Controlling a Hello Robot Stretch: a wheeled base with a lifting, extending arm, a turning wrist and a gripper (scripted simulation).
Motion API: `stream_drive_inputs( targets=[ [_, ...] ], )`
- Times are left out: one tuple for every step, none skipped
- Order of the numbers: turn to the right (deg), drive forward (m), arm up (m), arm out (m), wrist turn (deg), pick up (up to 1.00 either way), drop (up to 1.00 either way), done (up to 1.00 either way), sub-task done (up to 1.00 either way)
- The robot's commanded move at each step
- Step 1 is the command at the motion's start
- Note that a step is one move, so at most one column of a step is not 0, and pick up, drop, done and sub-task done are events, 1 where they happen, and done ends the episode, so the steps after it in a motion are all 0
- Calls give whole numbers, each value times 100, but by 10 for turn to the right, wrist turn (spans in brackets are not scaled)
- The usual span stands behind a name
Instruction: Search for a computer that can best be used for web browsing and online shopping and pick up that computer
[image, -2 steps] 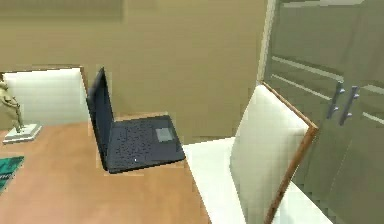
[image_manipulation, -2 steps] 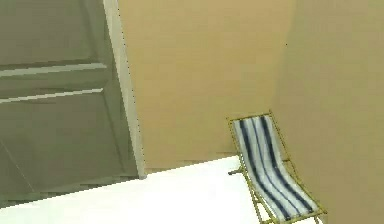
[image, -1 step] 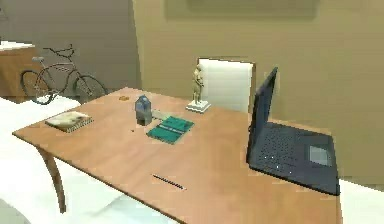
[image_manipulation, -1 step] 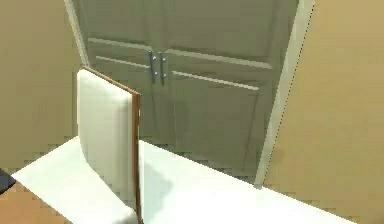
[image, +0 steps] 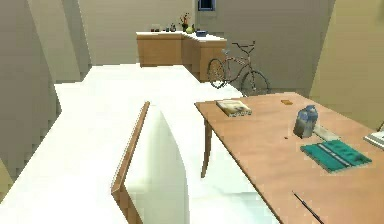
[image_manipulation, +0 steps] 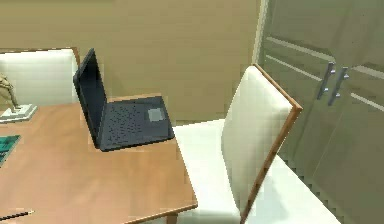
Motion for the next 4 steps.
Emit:
stream_drive_inputs(
  targets=[
    [-150, 0, 0, 0, 0, 0, 0, 0, 0],
    [0, 0, 50, 0, 0, 0, 0, 0, 0],
    [0, 0, 36, 0, 0, 0, 0, 0, 0],
    [0, 0, 0, 50, 0, 0, 0, 0, 0]
  ],
)
